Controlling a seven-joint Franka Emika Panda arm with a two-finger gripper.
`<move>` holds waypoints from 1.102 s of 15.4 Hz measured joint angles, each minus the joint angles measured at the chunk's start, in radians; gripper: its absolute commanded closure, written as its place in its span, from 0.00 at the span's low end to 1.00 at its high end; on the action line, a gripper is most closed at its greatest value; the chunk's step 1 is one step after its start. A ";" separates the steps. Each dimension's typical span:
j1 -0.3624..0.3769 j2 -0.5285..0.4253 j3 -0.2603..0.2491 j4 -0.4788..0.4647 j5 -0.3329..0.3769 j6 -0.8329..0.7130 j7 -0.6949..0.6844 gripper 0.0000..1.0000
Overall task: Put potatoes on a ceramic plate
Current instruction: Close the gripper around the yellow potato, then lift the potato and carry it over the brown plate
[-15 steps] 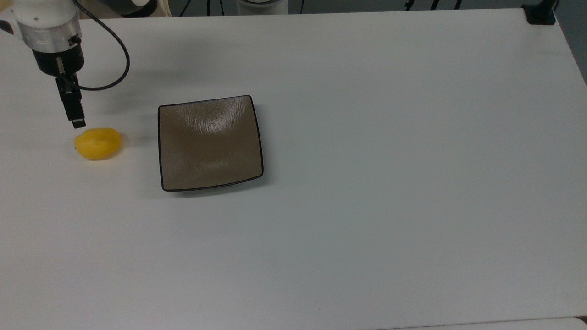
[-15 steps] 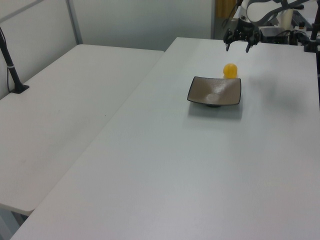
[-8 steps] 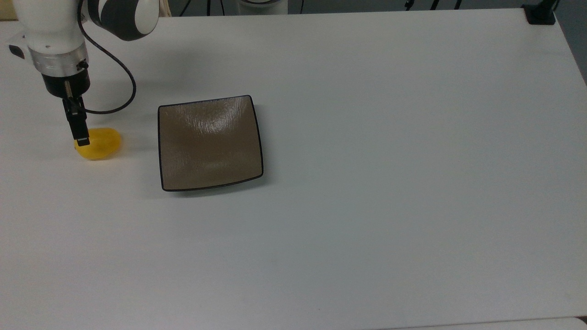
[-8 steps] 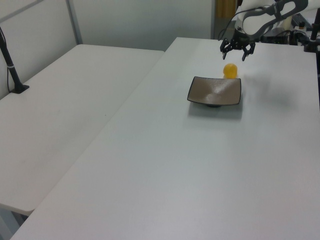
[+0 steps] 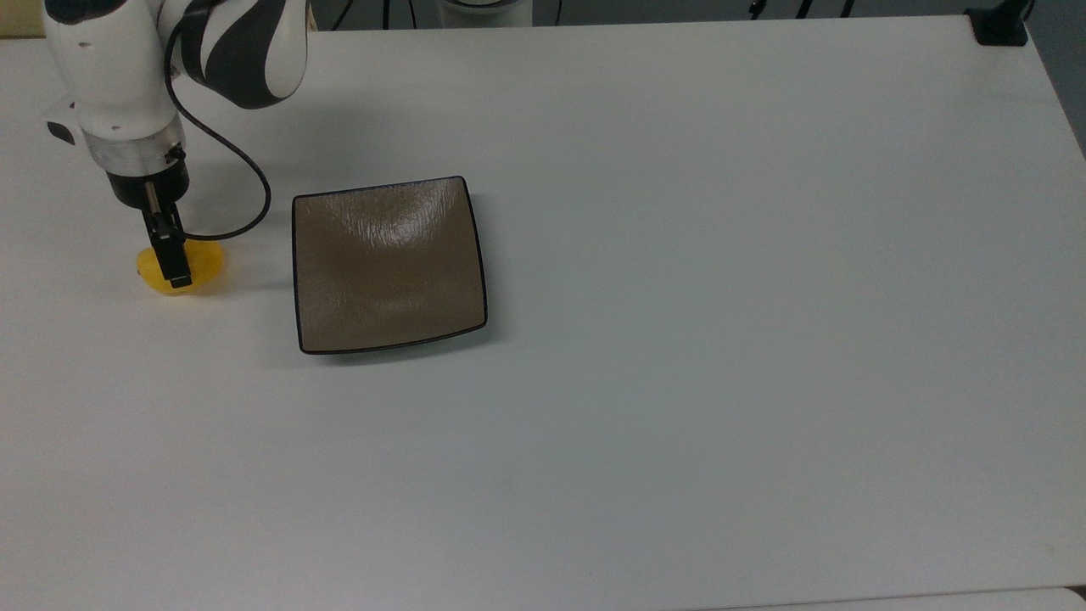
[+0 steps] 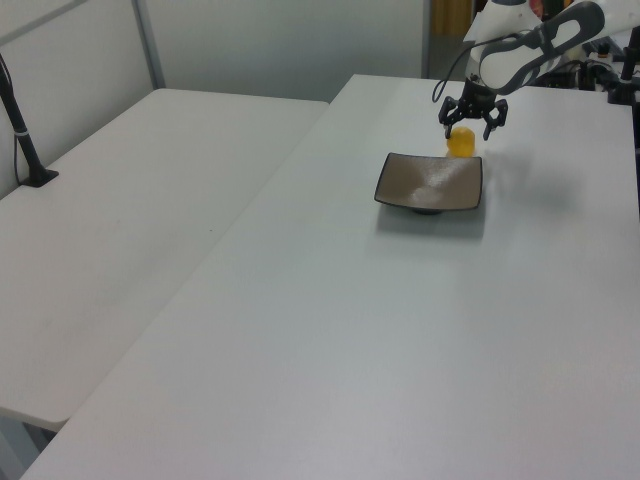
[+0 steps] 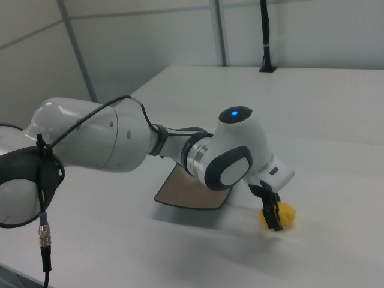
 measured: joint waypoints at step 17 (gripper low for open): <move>-0.005 0.009 0.002 0.107 -0.007 0.001 0.012 0.58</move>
